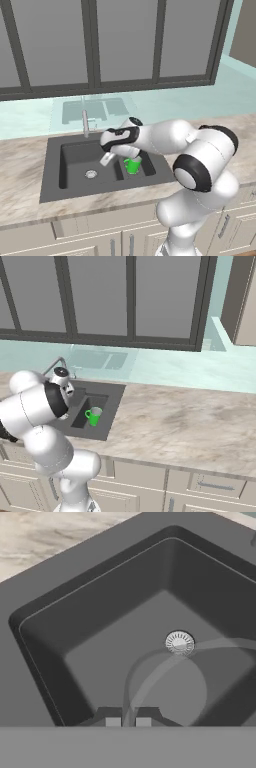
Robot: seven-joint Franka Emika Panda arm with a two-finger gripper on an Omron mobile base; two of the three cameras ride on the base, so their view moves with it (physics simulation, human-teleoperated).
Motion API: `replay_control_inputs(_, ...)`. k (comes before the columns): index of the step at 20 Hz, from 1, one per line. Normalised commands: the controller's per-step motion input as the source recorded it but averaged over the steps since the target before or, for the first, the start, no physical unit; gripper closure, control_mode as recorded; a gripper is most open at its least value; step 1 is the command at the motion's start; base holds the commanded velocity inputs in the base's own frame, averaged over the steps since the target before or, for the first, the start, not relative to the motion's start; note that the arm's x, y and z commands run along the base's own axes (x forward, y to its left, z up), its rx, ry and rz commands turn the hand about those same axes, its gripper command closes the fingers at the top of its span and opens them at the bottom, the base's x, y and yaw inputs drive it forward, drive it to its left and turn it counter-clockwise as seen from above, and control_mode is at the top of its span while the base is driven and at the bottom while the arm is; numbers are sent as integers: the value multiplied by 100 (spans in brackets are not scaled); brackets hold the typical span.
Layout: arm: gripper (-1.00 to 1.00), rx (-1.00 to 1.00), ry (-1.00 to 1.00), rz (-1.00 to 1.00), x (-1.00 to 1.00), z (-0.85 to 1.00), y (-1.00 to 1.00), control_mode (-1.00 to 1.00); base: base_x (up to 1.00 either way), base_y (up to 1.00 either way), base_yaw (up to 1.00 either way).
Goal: Place the glass cup in the left basin and the mug in the right basin of the sink.
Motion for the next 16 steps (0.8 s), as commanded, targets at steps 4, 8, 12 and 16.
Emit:
replay_control_inputs(4,100,-7,0,0,13,-13,3,-100,0,0,0)
replay_control_inputs(8,100,-3,-2,0,11,-15,0,-100,0,0,0)
replay_control_inputs(12,100,-2,0,0,15,-17,1,-100,0,0,0)
replay_control_inputs(16,100,0,0,0,12,-17,0,-100,0,0,0)
